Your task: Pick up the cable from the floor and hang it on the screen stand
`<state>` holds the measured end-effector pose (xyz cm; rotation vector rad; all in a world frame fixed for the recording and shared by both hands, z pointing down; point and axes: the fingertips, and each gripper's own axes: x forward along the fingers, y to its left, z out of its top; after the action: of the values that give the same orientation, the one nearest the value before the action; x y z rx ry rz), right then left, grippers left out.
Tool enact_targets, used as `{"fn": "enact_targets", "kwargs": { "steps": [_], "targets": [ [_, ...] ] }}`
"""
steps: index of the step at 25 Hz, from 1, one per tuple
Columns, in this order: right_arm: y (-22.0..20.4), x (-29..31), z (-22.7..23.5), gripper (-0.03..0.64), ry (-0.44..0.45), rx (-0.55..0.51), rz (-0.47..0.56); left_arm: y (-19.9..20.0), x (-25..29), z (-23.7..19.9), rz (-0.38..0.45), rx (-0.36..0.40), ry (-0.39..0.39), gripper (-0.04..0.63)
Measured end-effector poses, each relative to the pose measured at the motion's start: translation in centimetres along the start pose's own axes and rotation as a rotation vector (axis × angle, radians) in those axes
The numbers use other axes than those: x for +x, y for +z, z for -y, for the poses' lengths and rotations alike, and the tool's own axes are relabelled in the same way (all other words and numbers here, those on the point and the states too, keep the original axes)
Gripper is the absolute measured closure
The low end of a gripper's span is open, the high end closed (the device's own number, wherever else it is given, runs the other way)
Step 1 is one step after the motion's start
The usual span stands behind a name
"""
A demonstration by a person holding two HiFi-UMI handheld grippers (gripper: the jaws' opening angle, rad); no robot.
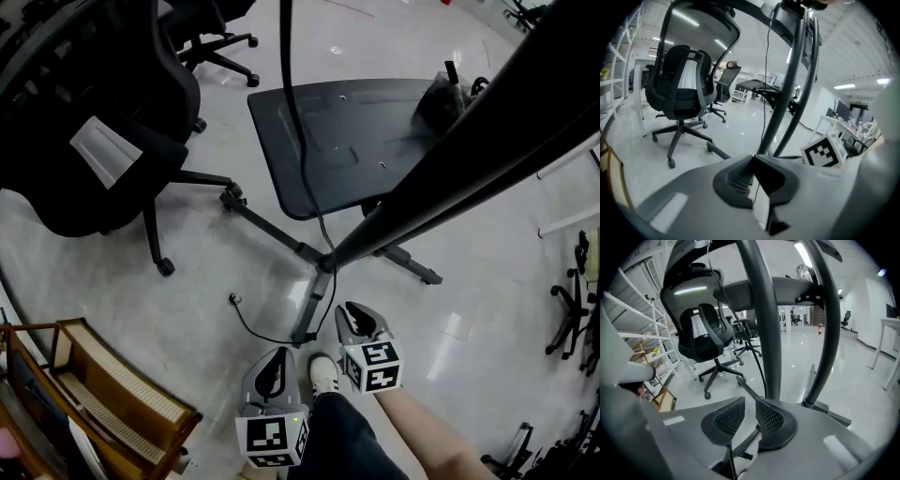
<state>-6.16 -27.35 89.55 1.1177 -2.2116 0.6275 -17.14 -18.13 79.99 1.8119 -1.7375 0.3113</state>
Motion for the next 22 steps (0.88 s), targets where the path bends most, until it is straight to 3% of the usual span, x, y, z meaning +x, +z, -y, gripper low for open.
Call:
{"fn": "enact_targets", "kwargs": {
  "steps": [7,11,17,22],
  "targets": [
    [-5.9,10.4,3.8,0.514,-0.027,-0.002,-0.063,-5.2,6.1,-2.4,-0.022,0.006,0.02,0.588],
    [-6.8,11.8,4.4,0.598,-0.073,-0.026,-0.077,-6.6,6.9,-3.2,-0.038,-0.017,0.033,0.588],
    [-4.6,7.3,3.0,0.604,-0.056,-0.018,-0.007,-4.7,5.1,-1.0,-0.045,-0.027,0.006,0.588],
    [0.4,-0.7,0.5,0.604,-0.041,-0.044,0.103,-0.6,0.6,2.8,-0.033,-0.009,-0.05,0.588]
  ]
}}
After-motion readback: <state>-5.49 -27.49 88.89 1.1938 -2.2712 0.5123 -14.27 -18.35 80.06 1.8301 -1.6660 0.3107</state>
